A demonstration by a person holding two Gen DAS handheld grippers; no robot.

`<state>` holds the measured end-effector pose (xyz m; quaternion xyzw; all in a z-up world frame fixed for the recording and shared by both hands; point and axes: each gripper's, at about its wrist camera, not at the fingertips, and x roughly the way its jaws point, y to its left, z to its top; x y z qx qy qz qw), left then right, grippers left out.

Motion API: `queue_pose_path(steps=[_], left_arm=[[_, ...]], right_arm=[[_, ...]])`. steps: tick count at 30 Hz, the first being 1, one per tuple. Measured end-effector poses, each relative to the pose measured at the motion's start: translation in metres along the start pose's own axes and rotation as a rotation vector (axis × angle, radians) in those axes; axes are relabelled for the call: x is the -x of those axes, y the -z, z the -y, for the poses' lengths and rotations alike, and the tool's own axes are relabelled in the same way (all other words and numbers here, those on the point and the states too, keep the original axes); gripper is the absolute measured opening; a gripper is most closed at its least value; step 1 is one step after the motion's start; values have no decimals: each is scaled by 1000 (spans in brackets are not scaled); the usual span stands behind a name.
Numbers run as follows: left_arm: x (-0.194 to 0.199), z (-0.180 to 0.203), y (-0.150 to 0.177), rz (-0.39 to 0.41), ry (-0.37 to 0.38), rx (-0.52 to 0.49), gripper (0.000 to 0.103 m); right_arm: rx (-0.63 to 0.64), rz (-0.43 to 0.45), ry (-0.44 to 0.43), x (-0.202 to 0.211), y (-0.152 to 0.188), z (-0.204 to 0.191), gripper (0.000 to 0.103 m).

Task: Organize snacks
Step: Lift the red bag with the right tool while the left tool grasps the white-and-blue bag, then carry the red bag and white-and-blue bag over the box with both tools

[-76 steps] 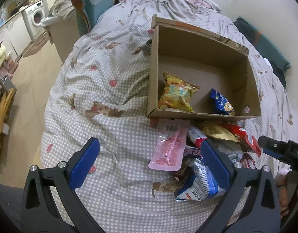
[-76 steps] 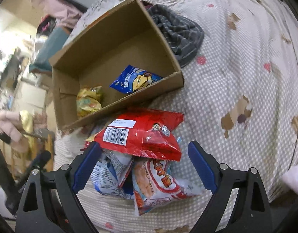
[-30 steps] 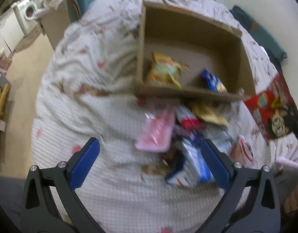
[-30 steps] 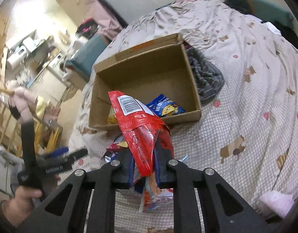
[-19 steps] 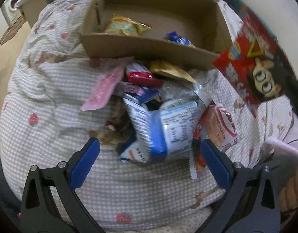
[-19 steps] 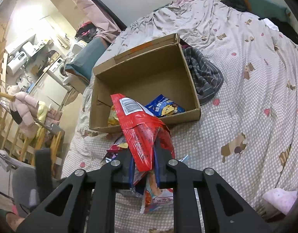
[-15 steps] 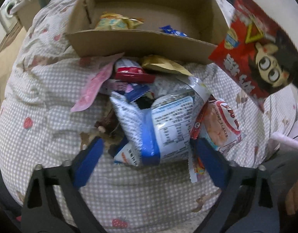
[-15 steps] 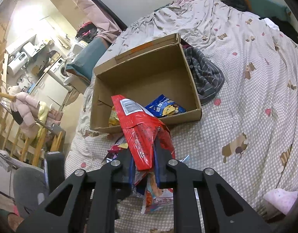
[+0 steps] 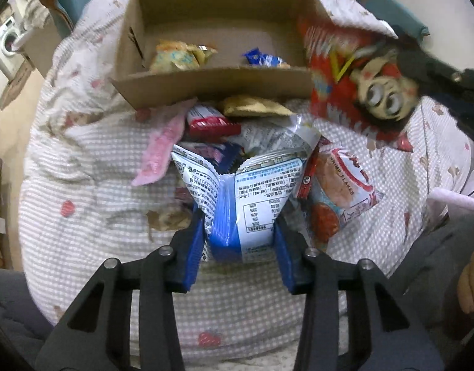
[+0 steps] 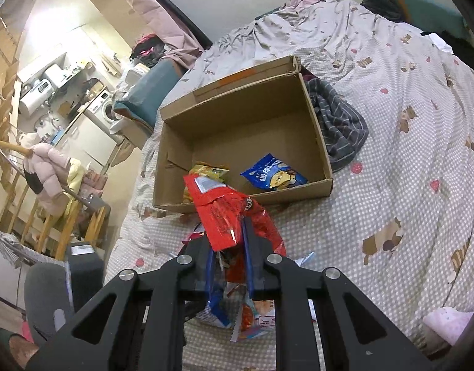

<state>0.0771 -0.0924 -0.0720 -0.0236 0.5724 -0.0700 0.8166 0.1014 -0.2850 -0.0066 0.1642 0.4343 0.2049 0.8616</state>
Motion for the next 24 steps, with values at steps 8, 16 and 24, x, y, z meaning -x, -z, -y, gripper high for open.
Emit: queue_pose_path(steps=[8,16,24], left_arm=[[46,-27,-18,99,-41,32,38],[74,-50,-43,174,-81,63,38],[81,-62,-76,218,-111,61,37]], right_arm=[[8,49,-65,12,-2,-6,12],[-9,71,-103,17,-5,-5,5],[-49,145,-147,30,-20,3,5]])
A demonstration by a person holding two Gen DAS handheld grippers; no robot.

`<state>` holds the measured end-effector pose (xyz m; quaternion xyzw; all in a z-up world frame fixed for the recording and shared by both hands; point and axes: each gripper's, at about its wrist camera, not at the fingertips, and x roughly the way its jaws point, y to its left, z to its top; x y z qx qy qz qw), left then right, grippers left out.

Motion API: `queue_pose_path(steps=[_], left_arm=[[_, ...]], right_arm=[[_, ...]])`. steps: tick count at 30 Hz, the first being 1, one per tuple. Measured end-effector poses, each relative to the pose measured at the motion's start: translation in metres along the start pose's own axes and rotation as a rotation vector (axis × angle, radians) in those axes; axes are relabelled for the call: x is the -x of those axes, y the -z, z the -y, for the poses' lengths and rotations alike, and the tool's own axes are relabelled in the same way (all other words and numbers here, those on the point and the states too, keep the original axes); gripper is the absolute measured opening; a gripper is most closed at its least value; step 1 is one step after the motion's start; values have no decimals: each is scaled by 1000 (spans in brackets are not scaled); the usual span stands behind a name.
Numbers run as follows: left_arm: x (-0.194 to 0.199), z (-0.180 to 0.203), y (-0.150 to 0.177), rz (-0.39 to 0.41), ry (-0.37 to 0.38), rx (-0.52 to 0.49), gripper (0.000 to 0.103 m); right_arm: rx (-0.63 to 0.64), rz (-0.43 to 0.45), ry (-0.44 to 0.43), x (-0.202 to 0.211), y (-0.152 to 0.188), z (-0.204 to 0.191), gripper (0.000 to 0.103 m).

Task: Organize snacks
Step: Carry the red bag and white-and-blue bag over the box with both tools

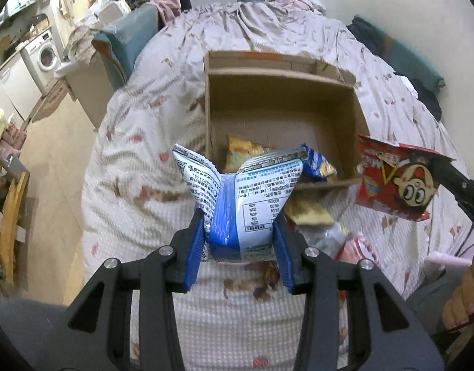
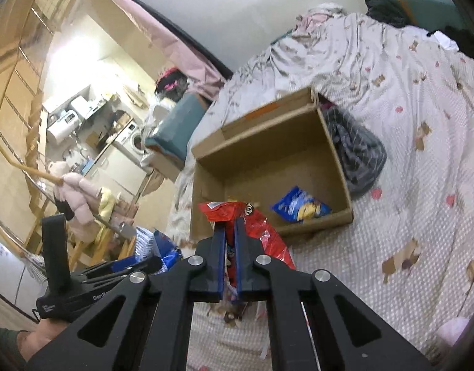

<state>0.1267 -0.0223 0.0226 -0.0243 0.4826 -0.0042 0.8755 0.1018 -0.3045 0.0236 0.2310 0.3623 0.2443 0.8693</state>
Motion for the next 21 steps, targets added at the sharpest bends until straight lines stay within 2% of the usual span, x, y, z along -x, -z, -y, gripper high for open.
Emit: queue_pose_path(steps=[6,14,21], left_arm=[[-15,0,-35,6,-16,-24,38],[-47,12,-73,22,-21,-77,38],[-80,26,-84,26,-19,-139,38]], right_arm=[[-35,20,-13,-6,-29,0,5],[-46,-21,10,-49,-60,6,5],[-76,-74,-3,-88,-60,20,5]])
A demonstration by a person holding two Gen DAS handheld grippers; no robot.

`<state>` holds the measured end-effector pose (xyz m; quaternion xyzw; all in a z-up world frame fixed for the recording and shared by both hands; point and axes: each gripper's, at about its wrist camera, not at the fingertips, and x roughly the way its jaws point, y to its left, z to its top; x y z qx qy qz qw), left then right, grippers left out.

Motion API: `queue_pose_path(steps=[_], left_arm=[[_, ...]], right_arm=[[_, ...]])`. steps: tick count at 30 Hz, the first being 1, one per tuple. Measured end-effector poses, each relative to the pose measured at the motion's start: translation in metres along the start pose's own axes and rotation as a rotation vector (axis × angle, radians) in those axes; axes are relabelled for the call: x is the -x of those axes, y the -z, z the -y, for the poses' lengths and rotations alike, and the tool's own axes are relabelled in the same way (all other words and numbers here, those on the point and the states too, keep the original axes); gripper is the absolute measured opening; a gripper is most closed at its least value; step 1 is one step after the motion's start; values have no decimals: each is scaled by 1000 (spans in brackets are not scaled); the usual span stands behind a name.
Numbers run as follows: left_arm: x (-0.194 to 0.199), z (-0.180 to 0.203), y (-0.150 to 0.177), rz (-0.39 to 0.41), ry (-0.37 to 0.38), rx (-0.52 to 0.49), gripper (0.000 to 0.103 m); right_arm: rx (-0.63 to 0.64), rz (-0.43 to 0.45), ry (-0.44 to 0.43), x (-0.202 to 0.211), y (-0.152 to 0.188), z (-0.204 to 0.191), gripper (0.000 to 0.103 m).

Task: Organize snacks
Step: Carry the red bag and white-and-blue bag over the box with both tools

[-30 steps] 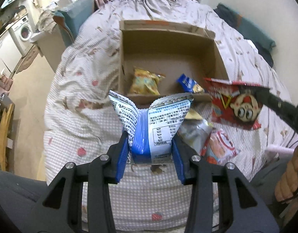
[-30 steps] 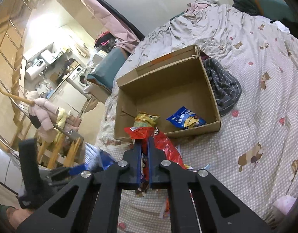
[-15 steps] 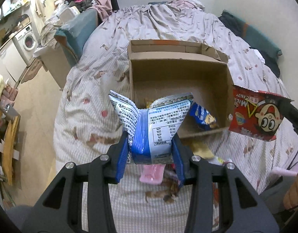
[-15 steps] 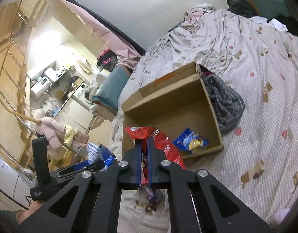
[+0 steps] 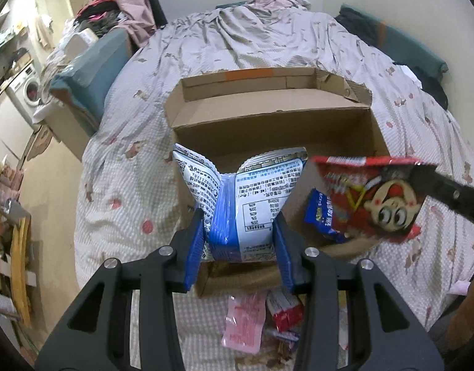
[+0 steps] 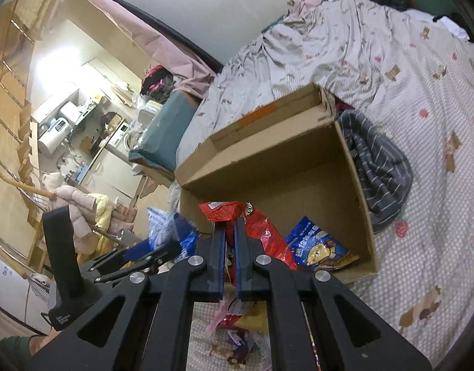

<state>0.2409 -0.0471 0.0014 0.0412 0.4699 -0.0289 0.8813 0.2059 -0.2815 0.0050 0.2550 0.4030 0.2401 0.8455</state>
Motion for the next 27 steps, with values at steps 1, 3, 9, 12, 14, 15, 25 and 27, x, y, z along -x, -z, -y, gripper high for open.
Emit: queue_pose_path(steps=[1,3,9,12,14,15,25,27], left_arm=[[-2,1,0,7,-2,-6,38],[-7,2,1,27,0,-15,38],[-17,5,3,48,13,-56,38],[-20,2,4,31,40,-33,38],[-21,1,4,22,55,-21,39],[-22,1,5,19,60,-16,39],[-29,2,5,3,85,11,40],[-31,1,5,-3,91,23,42]], right_arm=[[-5,-11,2,-5,2,2,5],[-17,-37,0,-13,6,8,5],[-25,-125,27,-39,14,21,5],[-44,-155,44,-48,15,27,5],[-48,-165,55,-52,17,29,5],[-52,-168,59,-54,17,30,5],[-136,-169,94,-56,16,50,10],[-150,-162,96,-55,15,53,10]])
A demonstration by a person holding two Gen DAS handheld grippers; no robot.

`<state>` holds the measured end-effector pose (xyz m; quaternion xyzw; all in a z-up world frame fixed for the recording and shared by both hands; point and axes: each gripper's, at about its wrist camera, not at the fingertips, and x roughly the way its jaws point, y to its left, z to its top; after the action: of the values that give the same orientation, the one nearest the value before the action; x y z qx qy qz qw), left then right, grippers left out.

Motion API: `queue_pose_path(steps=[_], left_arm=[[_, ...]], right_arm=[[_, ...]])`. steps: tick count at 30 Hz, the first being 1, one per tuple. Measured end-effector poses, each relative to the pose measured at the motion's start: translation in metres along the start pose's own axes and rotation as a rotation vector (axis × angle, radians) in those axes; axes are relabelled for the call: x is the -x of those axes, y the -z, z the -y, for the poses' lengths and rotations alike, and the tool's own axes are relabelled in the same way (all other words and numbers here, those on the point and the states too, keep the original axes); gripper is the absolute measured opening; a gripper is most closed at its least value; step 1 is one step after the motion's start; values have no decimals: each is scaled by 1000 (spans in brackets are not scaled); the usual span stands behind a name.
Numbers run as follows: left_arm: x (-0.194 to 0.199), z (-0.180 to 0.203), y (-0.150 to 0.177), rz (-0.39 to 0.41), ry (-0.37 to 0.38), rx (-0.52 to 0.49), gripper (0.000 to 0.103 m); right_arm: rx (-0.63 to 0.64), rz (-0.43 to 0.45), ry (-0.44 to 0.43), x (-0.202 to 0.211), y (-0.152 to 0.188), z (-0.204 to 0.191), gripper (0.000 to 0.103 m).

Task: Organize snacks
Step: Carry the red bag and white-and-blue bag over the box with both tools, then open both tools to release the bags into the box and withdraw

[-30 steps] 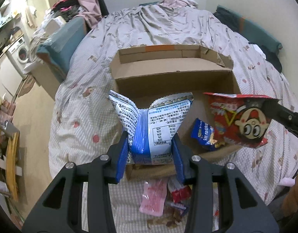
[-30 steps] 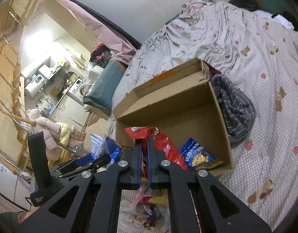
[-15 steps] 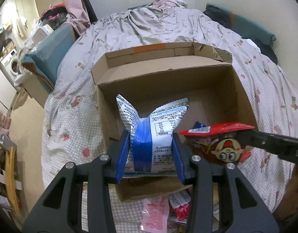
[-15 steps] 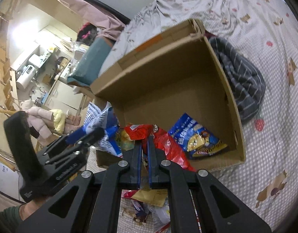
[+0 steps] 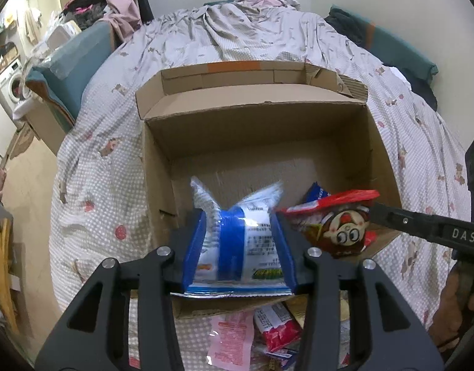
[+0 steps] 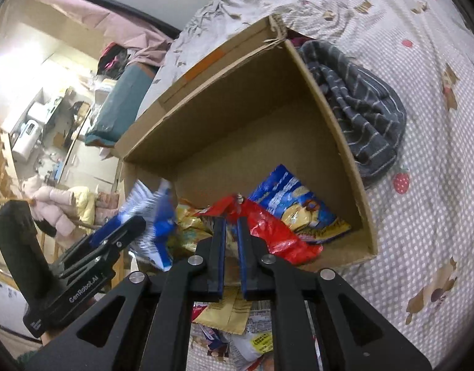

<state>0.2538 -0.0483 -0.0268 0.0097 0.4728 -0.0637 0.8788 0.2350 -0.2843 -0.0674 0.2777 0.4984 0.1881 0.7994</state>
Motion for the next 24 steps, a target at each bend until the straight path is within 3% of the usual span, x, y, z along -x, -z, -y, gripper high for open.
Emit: queue_pose_path(steps=[4,6,7,8,9,10,15,24], left_arm=[[3,-1,1,14,0,7,61],[5,-2,0,25,11,17,70],[6,-3,0,29,15,21,78],[8,-3,0,33,21,27,82],[9,-3,0,36,24,32,88],[10,-4,-1,41,29,36,89],[15,-5,-3,62,27,35,89],[13,-10,-2,47,40,62,89]], right_arm=[[35,34,12,6,-3,-6,11],[51,47,22,8,-2,-8,18],[61,55,34,9,-3,-10,30],[73,68,46,11,-3,-12,52],[79,82,51,13,-3,-14,66],[90,111,61,17,-2,-16,80],[154,229,159,38,-4,-24,81],[121,190,120,34,-3,-18,81]])
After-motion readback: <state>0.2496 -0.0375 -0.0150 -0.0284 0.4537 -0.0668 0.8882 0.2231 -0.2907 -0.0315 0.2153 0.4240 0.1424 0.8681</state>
